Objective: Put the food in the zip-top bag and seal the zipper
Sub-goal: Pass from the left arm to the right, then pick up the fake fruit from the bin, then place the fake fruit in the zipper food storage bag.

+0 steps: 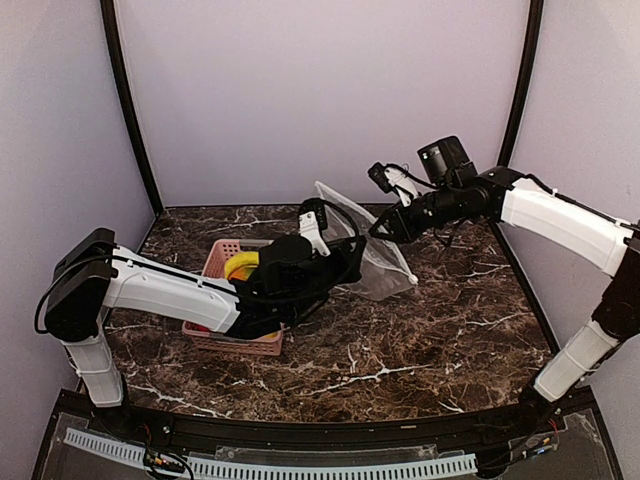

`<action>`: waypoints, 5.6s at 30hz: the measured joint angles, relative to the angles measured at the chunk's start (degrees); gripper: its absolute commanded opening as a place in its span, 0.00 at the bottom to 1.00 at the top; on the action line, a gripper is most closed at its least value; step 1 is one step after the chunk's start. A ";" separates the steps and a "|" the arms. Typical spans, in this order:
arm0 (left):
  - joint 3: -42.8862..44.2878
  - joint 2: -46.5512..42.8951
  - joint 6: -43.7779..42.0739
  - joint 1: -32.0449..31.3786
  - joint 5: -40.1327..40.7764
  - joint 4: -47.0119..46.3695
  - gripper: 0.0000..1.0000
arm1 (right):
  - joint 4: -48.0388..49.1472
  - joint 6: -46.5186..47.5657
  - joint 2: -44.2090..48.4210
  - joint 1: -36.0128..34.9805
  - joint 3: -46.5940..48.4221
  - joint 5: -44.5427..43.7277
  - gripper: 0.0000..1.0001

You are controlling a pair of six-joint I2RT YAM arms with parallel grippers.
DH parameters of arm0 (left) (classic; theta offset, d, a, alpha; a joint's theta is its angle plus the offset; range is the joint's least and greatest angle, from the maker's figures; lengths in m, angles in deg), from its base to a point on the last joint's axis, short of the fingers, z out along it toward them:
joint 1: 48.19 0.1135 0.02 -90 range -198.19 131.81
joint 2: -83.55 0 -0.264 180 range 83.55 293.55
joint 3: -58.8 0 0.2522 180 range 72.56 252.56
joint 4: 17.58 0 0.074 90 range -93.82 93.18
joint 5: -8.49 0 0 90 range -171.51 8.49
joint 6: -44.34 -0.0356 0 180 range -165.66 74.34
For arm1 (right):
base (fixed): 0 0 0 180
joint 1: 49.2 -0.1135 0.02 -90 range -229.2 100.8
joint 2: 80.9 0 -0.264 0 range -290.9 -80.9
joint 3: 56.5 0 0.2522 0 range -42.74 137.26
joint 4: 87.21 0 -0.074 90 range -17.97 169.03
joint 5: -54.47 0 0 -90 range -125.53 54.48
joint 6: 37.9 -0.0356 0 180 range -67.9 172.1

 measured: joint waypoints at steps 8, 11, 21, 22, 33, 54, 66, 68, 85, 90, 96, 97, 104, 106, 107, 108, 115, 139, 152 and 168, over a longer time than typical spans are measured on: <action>0.00 0.02 0.28 0.00 -1.09 -0.07 0.01 | 0.28 1.31 -2.86 0.04 1.95 -2.08 0.00; 0.04 0.02 -0.33 0.00 -1.03 1.14 0.26 | -0.26 3.06 -4.35 0.72 5.14 -5.84 0.00; -0.15 -7.74 -12.15 0.76 0.35 16.94 0.98 | -0.02 11.98 -5.86 10.71 18.29 -25.18 0.00; -0.57 -9.42 -13.07 0.76 0.68 17.84 0.99 | 0.57 12.48 -5.35 10.58 16.85 -25.75 0.00; -9.70 -28.28 -19.91 2.19 4.44 33.07 0.99 | 0.42 12.46 -5.14 7.69 -4.72 -10.97 0.00; 2.08 -25.18 -21.33 5.27 23.43 73.57 0.99 | 2.19 18.10 9.62 9.03 -15.63 8.50 0.00; 6.23 -15.65 -18.45 15.58 5.09 85.74 0.91 | 13.33 16.68 15.93 10.71 -24.87 0.74 0.00; 5.66 -15.65 -16.79 17.16 1.77 86.38 0.97 | 15.34 16.46 17.79 11.06 -25.75 -0.20 0.00; 4.31 -9.07 -11.43 21.77 -9.62 89.33 0.87 | 17.97 16.33 16.44 11.13 -28.02 2.12 0.00; 4.31 -6.86 -10.38 21.77 -10.84 89.22 0.90 | 17.99 16.33 16.35 11.13 -28.22 2.89 0.00; 3.87 -6.03 -9.55 21.97 -11.13 88.50 0.80 | 17.99 16.35 16.17 11.13 -28.39 3.30 0.00; 3.85 -5.99 -9.53 21.97 -11.15 88.39 0.78 | 17.99 16.35 16.09 11.13 -28.41 3.32 0.00; 3.74 -5.95 -9.29 21.97 -11.80 88.02 0.62 | 17.99 16.28 15.54 11.13 -28.41 3.30 0.00; 3.85 -6.01 -9.38 21.97 -11.93 88.11 0.58 | 17.94 16.09 15.23 11.13 -28.41 3.30 0.00; 3.96 -6.10 -9.42 21.97 -12.04 88.21 0.57 | 17.86 16.06 14.91 11.13 -28.33 3.28 0.00; 4.07 -6.21 -9.53 21.97 -12.15 88.30 0.55 | 17.66 15.93 14.36 11.13 -28.17 3.28 0.00; 8.59 -9.07 -9.86 21.97 -12.61 92.00 0.52 | 12.68 15.89 9.16 11.13 -21.33 2.82 0.00; 11.19 -19.21 -13.51 15.93 -27.02 58.12 0.40 | 1.38 17.29 -8.31 11.69 11.13 -11.78 0.00; 7.17 -15.23 -6.78 14.12 -30.64 38.32 0.38 | -1.36 11.78 -13.40 9.81 9.94 2.80 0.00; 9.73 -3.93 -3.85 14.12 -30.95 30.58 0.27 | -3.63 8.13 -13.62 6.21 9.62 14.43 0.00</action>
